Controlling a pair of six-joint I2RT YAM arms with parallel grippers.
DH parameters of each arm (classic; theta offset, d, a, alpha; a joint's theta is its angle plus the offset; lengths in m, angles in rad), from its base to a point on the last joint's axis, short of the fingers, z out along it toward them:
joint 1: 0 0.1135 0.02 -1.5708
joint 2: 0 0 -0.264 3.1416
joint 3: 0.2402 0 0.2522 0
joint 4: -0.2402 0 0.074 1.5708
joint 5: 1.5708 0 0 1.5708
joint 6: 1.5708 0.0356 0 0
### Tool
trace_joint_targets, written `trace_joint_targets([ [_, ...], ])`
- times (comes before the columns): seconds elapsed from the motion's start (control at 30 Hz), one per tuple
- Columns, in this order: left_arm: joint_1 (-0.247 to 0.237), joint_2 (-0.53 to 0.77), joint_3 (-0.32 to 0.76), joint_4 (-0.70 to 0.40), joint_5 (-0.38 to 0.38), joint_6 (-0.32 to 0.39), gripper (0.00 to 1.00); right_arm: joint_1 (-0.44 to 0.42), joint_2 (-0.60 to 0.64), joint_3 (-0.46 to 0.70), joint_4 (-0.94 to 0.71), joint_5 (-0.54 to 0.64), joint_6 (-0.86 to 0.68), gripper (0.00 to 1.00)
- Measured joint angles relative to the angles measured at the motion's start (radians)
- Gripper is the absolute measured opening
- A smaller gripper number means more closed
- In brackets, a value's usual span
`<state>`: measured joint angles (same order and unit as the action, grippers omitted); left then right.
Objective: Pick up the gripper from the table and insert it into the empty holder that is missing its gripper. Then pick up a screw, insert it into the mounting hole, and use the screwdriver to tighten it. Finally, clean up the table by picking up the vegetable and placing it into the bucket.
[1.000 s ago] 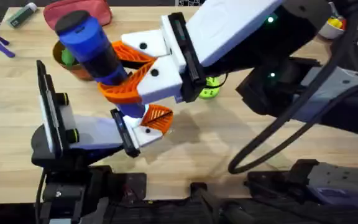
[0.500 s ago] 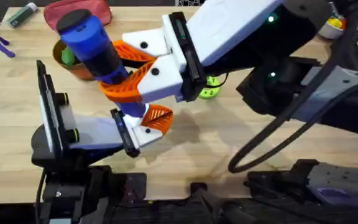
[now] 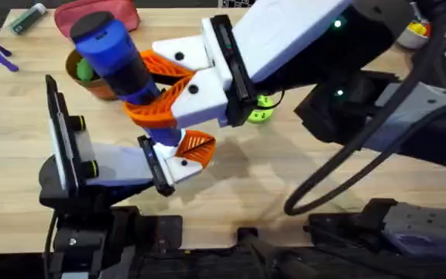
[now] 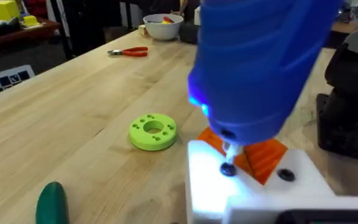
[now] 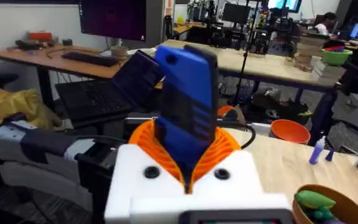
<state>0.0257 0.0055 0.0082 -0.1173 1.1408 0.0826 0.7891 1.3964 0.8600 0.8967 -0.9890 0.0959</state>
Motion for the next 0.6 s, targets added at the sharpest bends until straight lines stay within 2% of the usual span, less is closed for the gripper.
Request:
trace_joint_targets([
  [0.6,0.0,0.0,0.0,0.0,0.0,-0.004,0.018,0.0,0.03,0.0,0.014,0.0,0.0,0.023],
])
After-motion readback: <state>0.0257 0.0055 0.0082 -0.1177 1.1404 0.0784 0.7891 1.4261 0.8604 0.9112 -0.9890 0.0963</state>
